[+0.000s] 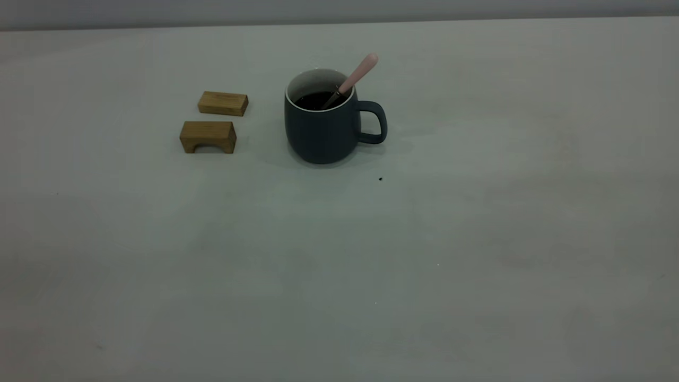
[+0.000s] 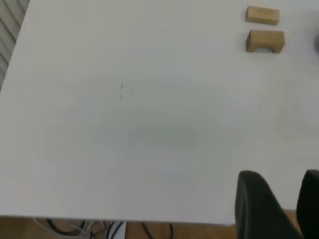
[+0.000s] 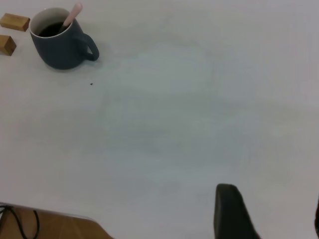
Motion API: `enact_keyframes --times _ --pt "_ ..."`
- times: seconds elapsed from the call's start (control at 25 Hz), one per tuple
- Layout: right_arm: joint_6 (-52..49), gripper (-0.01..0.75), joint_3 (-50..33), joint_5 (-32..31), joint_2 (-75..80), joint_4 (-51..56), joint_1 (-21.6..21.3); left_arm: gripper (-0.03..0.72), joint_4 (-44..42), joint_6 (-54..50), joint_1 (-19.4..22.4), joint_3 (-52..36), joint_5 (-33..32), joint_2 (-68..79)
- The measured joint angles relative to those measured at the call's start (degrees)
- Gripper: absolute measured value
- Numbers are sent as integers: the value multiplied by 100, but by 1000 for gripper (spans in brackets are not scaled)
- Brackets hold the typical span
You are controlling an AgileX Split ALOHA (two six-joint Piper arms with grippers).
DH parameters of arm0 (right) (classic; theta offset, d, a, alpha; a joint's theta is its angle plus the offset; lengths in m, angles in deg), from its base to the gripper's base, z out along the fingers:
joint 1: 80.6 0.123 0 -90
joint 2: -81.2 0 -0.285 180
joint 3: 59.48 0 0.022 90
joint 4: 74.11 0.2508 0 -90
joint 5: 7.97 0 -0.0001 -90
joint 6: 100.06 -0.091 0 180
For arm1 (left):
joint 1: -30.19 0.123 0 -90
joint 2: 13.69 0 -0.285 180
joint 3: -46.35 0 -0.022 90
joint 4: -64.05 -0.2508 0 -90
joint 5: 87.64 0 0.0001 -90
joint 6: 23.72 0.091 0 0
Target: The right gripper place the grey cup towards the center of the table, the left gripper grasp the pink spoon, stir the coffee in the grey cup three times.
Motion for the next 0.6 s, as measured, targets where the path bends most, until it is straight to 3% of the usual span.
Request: enact_keyframes --times 0.6 --pt "0 438 0 0 0 0 0 270 7 0 40 0 0 -1"
